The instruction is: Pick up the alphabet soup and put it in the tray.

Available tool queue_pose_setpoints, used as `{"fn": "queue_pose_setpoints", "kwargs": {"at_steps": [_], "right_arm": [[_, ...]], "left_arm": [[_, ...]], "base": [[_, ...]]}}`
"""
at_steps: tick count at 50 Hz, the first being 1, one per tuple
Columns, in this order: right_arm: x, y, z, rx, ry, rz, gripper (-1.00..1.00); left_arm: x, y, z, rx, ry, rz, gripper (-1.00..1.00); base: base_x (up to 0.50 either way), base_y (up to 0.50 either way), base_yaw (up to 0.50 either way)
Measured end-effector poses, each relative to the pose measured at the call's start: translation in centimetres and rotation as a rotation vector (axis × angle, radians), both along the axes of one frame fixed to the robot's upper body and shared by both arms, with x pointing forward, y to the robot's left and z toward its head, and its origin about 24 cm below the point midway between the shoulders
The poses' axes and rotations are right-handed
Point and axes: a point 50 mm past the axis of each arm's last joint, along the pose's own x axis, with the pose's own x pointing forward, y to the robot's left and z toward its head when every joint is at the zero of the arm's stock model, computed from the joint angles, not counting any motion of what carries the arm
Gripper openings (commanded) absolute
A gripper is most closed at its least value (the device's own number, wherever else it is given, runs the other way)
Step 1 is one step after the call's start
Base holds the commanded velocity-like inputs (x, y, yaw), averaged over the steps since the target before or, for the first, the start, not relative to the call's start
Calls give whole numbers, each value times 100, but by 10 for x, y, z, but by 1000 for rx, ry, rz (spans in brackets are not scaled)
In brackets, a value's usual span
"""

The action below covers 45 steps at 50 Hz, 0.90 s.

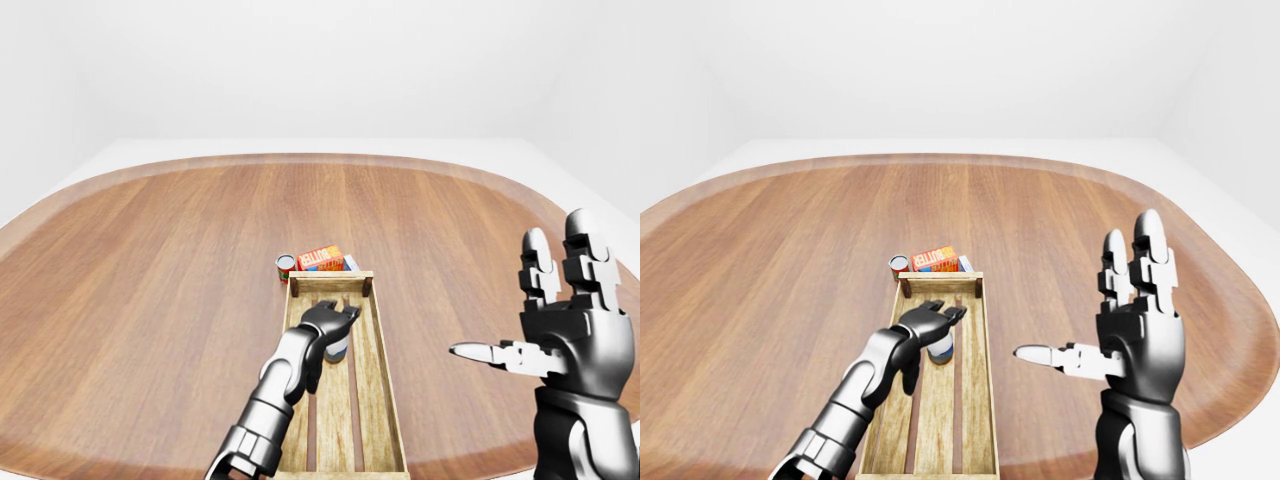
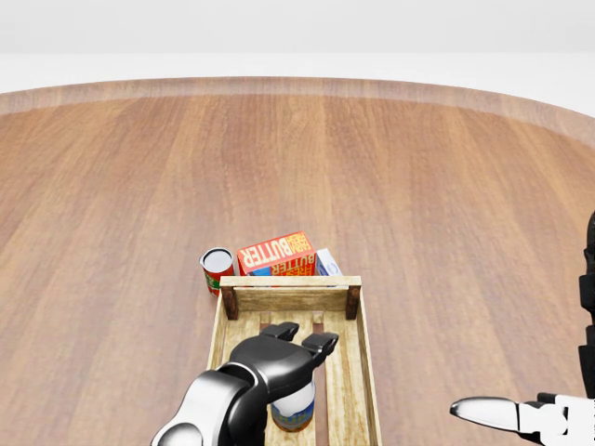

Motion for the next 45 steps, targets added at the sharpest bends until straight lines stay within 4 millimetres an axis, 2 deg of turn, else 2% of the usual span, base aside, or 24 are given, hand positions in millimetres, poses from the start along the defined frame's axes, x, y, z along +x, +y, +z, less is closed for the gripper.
{"fn": "queue_pose_setpoints", "kwargs": {"at_steps": [7,17,29,45], "right_arm": [[2,1,-1,0,6,5,100],[3,3,-2,0,12,10,100],[4,4,-3,-2,19,12,100],[3,4,-2,-3,13,8,100]], "left_arm": [[2,0,8,-20,-8,2,100],[0,2,43,-93,-66,-8,100],[-7,18,99,-256,-281,14,100],[-17,54,183,-421,-607,68,100]], "base": [[0,0,0],[0,0,0],[0,0,0],[0,0,0]]}}
